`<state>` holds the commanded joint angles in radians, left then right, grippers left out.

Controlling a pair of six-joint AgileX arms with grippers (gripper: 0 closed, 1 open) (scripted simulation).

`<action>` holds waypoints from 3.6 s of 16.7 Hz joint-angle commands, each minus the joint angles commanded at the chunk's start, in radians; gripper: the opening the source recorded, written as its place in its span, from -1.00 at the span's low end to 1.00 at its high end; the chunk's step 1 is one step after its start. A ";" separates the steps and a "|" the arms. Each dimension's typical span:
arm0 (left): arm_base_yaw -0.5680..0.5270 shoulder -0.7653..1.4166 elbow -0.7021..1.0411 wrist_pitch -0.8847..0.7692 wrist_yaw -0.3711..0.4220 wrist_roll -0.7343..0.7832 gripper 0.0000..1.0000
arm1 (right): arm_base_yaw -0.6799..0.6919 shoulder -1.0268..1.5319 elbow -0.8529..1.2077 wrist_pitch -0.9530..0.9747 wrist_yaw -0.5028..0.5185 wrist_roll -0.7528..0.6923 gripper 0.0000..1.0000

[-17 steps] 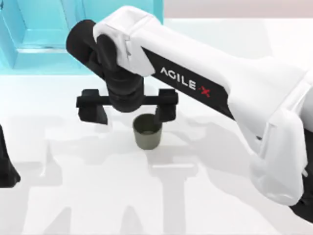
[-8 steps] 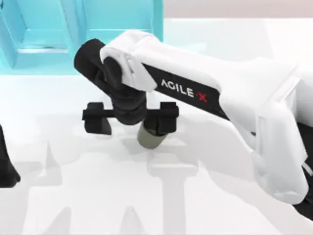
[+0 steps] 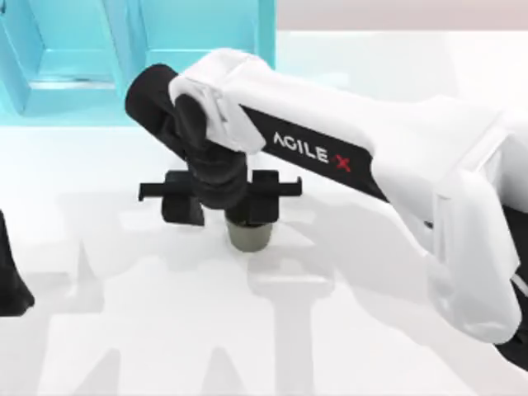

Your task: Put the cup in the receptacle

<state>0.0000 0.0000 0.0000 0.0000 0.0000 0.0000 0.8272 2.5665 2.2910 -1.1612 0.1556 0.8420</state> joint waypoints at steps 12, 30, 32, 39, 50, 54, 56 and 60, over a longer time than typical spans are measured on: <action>0.000 0.000 0.000 0.000 0.000 0.000 1.00 | 0.000 0.000 0.000 0.000 0.000 0.000 -1.00; 0.000 0.000 0.000 0.000 0.000 0.000 1.00 | -0.877 -0.552 -0.481 -0.086 -0.136 -0.810 -1.00; 0.000 0.000 0.000 0.000 0.000 0.000 1.00 | -1.021 -0.660 -0.573 -0.100 -0.156 -0.963 -1.00; 0.000 0.000 0.000 0.000 0.000 0.000 1.00 | -1.225 -0.867 -0.766 -0.135 -0.230 -1.219 -1.00; 0.000 0.000 0.000 0.000 0.000 0.000 1.00 | -1.231 -0.840 -0.926 0.065 -0.229 -1.226 -1.00; 0.000 0.000 0.000 0.000 0.000 0.000 1.00 | -1.237 -0.824 -0.973 0.113 -0.231 -1.231 -1.00; 0.000 0.000 0.000 0.000 0.000 0.000 1.00 | -1.237 -0.824 -0.973 0.113 -0.231 -1.231 -1.00; 0.000 0.000 0.000 0.000 0.000 0.000 1.00 | -1.237 -0.824 -0.973 0.113 -0.231 -1.231 -0.40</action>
<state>0.0000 0.0000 0.0000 0.0000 0.0000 0.0000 -0.4098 1.7423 1.3181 -1.0486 -0.0753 -0.3886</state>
